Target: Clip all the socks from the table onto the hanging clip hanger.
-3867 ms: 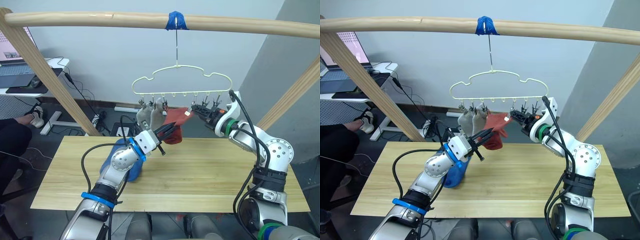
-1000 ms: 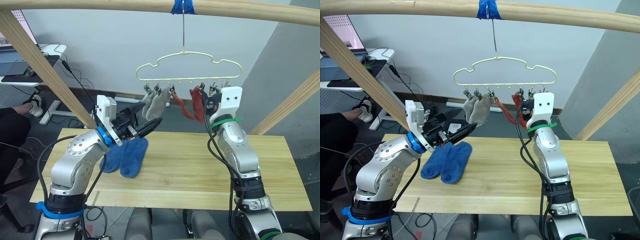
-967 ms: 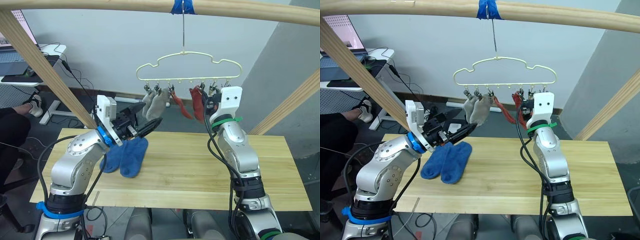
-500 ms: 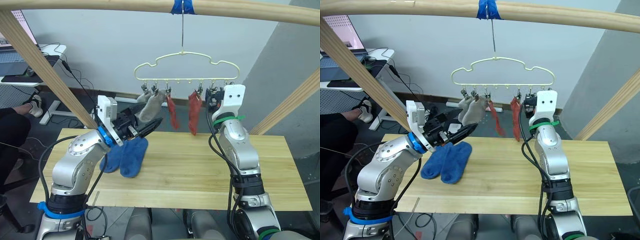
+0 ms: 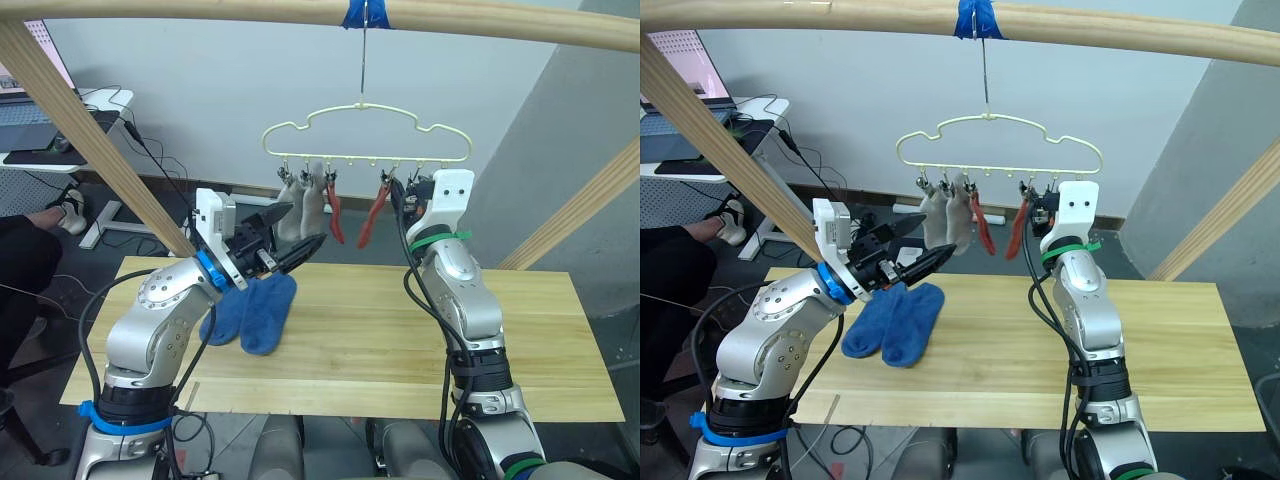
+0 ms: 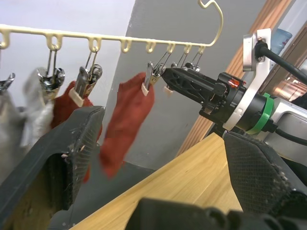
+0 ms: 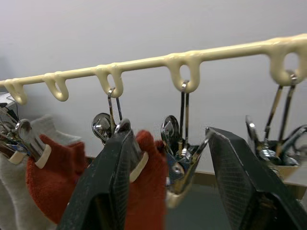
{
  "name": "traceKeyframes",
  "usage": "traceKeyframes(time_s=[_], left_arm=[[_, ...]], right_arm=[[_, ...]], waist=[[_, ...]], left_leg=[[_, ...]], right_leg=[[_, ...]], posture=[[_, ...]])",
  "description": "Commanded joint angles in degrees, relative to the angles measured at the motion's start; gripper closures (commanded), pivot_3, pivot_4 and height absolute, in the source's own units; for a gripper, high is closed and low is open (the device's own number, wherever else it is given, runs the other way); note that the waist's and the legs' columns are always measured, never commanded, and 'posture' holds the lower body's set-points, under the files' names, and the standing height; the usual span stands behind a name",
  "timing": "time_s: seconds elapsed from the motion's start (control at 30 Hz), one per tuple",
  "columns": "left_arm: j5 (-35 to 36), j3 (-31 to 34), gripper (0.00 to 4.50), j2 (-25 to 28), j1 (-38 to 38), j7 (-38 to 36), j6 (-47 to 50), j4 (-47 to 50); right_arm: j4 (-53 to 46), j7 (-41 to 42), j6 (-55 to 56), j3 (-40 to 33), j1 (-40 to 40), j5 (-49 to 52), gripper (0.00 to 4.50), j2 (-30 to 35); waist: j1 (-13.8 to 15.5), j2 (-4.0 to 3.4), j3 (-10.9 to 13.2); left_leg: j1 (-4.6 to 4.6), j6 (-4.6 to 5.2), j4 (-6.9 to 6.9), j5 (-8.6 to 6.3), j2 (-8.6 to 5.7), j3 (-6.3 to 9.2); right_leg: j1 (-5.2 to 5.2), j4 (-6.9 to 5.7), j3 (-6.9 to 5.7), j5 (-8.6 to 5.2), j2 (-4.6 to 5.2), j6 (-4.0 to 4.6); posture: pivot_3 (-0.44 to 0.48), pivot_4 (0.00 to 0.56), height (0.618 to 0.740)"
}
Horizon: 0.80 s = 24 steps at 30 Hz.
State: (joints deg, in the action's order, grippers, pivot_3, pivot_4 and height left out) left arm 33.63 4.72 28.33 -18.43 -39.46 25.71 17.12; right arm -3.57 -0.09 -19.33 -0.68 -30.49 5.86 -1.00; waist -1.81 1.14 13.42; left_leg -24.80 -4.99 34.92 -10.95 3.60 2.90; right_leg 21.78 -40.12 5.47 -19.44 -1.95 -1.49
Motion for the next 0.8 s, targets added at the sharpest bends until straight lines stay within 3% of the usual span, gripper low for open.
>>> traceKeyframes(time_s=[0.03, 0.8], left_arm=[[-0.34, 0.75, 0.00, -0.14, 0.06, -0.18, -1.35, 1.01], [-2.38, 0.64, 0.00, -0.41, 0.93, 0.21, -2.14, 1.51]], right_arm=[[-1.16, 0.51, 0.79, -0.21, -1.72, 0.97, 1.99, -0.61], [0.88, 2.50, -0.40, -0.89, -3.51, 5.24, 1.99, -3.18]], waist=[[-0.01, 0.00, 0.00], [0.01, 0.00, 0.00]], left_leg=[[0.00, 0.00, 0.00, 0.00, 0.00, 0.00], [0.00, 0.00, 0.01, 0.00, 0.00, 0.01]], right_leg=[[0.00, -0.01, 0.00, 0.00, 0.00, 0.00], [0.01, -0.08, 0.00, 0.00, 0.00, 0.00]], posture=[[0.033, 0.199, 0.740], [0.053, 0.208, 0.740]])
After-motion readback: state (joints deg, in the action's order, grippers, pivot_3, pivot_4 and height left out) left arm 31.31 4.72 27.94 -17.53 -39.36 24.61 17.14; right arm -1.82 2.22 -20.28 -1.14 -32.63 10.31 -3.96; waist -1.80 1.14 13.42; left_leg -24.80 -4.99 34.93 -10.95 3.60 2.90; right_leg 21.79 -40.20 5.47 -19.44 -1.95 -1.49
